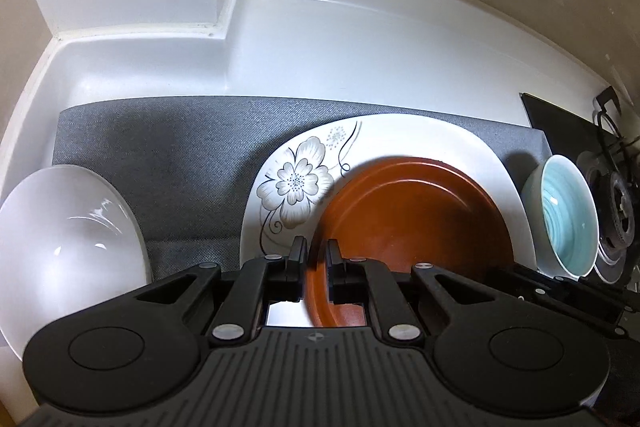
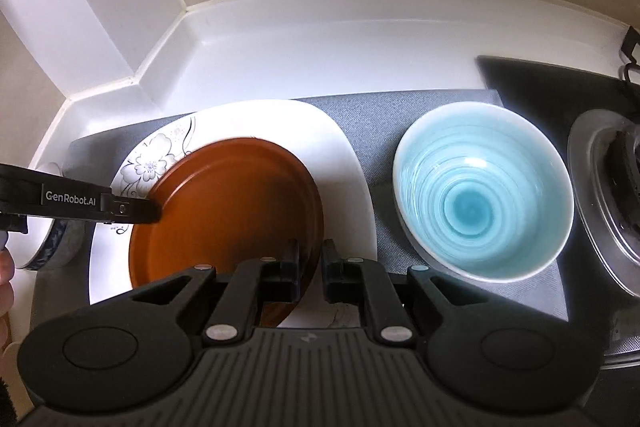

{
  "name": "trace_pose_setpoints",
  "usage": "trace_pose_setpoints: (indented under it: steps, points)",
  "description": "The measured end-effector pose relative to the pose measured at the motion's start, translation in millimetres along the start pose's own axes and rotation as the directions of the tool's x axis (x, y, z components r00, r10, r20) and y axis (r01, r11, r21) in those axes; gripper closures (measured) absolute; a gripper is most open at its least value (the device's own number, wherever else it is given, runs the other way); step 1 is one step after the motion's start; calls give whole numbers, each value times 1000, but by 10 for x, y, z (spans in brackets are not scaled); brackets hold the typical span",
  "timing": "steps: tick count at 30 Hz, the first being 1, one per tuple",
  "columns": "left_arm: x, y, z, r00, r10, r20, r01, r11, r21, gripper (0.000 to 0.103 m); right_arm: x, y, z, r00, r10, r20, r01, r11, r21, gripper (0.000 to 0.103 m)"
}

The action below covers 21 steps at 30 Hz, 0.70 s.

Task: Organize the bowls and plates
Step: 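Carry the terracotta plate over the stacked white plates and lower it, then move both grippers to the white bowl stack and grasp its rim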

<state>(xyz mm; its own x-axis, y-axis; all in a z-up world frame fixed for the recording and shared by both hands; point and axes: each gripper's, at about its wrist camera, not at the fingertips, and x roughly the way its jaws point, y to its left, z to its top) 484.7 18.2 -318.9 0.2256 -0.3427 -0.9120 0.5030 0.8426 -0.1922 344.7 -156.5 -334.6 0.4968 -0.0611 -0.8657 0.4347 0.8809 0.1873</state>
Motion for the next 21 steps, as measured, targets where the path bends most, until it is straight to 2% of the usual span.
trace_pose_setpoints:
  steps: [2, 4, 5, 6, 7, 9, 11, 14, 16, 18, 21]
  points:
    - [-39, 22, -13, 1000, -21, -7, 21, 1000, -17, 90, -25, 18, -8, 1000, -25, 9, 25, 1000, 3, 88]
    - [-191, 72, -67, 997, -66, 27, 67, 997, -23, 82, -93, 44, -40, 999, -35, 35, 35, 999, 0, 75]
    - [-302, 110, -108, 995, -82, 59, 83, 996, -17, 72, -130, 63, -65, 999, -20, 43, 20, 1000, -15, 75]
    - [-433, 163, -162, 992, -77, 100, 79, 997, -16, 62, -153, 89, -86, 999, -10, 38, 11, 999, -34, 75]
    - [-569, 233, -226, 988, -53, 144, 58, 998, -29, 56, -179, 112, -103, 999, -14, 33, 15, 999, -47, 75]
    - [-803, 415, -359, 978, -16, 210, 35, 995, -88, 39, -261, 159, -127, 999, -16, 45, 19, 998, -61, 75]
    - [-972, 653, -497, 966, 4, 259, 41, 985, -167, 34, -353, 229, -134, 997, 0, 73, 5, 998, -68, 75]
    - [-1083, 1043, -686, 952, 54, 302, 27, 966, -258, 35, -449, 385, -112, 989, 109, 98, -103, 992, -69, 57]
    - [-1049, 1277, -772, 958, 57, 282, 34, 951, -306, 39, -435, 550, -83, 975, 210, 78, -202, 975, -98, 28]
    - [-1019, 1468, -846, 964, 41, 263, 60, 930, -362, 54, -408, 766, -73, 952, 301, 49, -292, 946, -140, 26]
    - [-1055, 1583, -915, 958, 50, 282, 69, 916, -394, 58, -319, 1039, -48, 934, 356, 8, -348, 919, -187, 26]
